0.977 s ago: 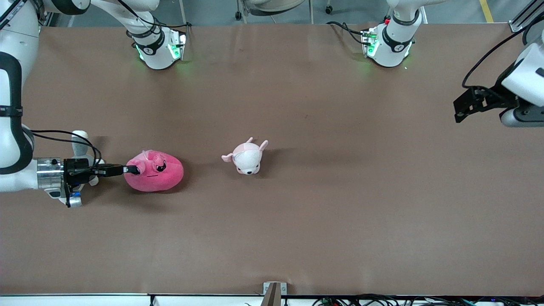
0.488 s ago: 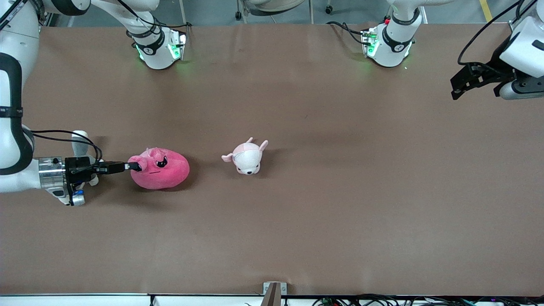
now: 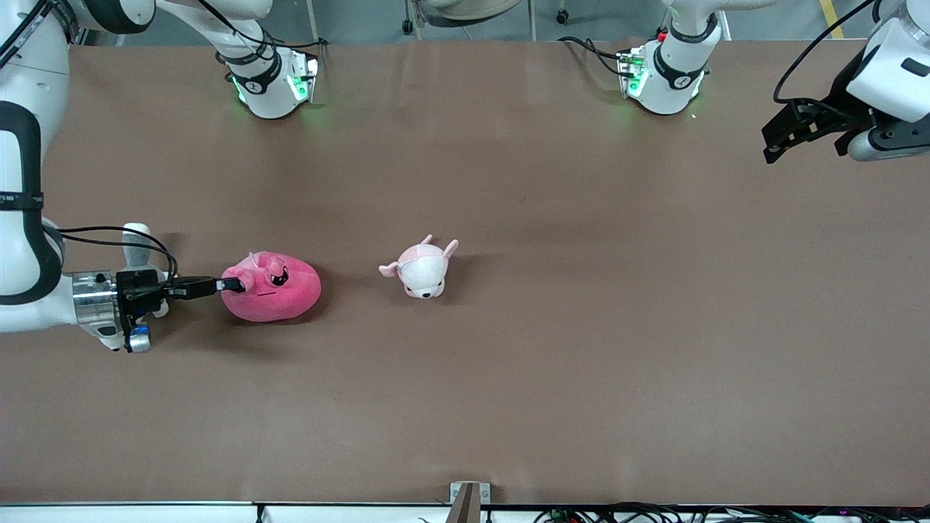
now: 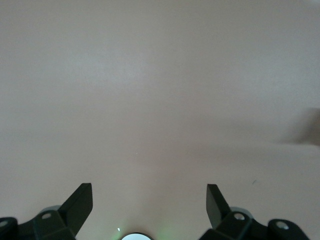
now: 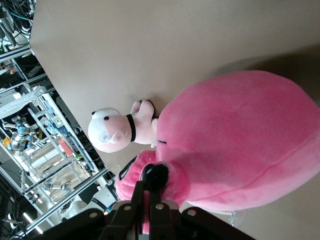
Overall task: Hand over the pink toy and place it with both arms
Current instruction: 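Hold the pink toy with the right gripper while the left gripper retracts, then lower the pink toy beside the grey cat and open the right gripper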
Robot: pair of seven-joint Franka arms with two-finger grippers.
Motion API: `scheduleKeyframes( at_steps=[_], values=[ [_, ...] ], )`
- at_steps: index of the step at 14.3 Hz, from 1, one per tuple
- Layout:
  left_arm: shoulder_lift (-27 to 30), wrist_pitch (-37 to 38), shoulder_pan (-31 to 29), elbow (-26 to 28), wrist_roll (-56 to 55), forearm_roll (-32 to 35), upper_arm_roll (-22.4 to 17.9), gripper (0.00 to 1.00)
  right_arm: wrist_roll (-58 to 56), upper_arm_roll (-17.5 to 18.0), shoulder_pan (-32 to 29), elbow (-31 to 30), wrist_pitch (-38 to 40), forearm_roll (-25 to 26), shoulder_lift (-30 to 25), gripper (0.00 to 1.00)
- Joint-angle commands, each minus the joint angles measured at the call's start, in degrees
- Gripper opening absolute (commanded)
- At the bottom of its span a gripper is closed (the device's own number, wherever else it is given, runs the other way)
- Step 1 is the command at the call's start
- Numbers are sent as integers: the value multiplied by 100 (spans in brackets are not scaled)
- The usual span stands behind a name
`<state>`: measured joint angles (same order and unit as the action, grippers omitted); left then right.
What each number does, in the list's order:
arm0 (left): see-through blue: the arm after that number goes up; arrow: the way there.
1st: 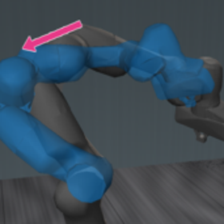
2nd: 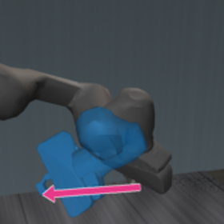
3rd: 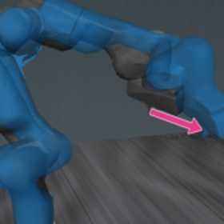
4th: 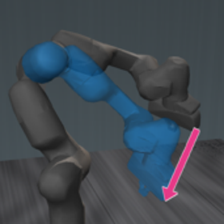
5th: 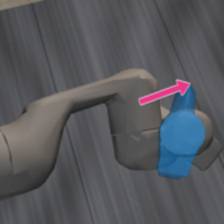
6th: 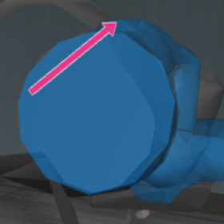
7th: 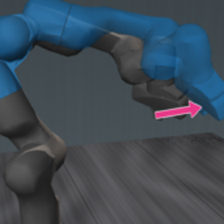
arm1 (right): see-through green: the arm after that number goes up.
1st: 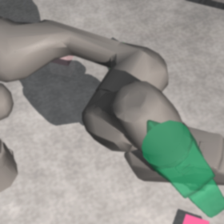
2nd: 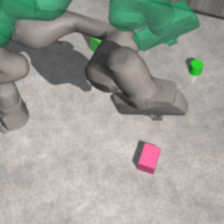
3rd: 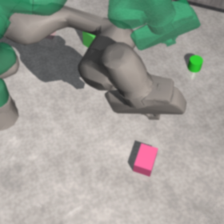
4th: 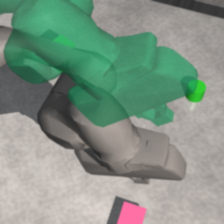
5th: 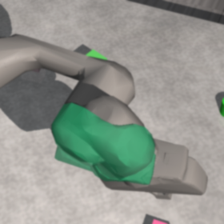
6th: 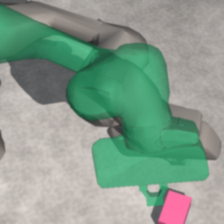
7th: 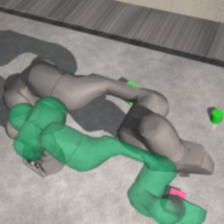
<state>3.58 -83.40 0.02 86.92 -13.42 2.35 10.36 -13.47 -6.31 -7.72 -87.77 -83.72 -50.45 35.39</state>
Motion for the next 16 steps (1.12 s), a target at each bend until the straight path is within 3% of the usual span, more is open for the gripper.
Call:
scheduleKeyframes(
  at_steps=[1,4,5,6,7,11,14,16],
  values=[
    [108,-88,-159,97,383,-129,-78,100,-94,95,-133,5,84,-158,73,2],
    [99,-80,-292,105,480,-164,-87,100,-94,95,-142,5,58,-167,108,5],
    [91,-88,-336,97,481,-199,-78,100,-86,95,-142,5,40,-167,117,25],
    [64,-97,-336,105,481,-225,-78,100,-7,86,-142,23,22,-167,109,72],
    [64,-97,-336,105,481,-226,-78,100,2,86,-133,40,-4,-167,100,100],
    [38,-150,-337,88,472,-226,-78,100,99,25,-124,539,48,52,12,100],
    [38,-194,-328,88,472,-217,-43,100,283,60,16,1128,57,1192,-250,100],
    [-6,-203,-319,70,463,-217,-34,100,493,33,148,1192,66,1720,-540,100]
  ],
)
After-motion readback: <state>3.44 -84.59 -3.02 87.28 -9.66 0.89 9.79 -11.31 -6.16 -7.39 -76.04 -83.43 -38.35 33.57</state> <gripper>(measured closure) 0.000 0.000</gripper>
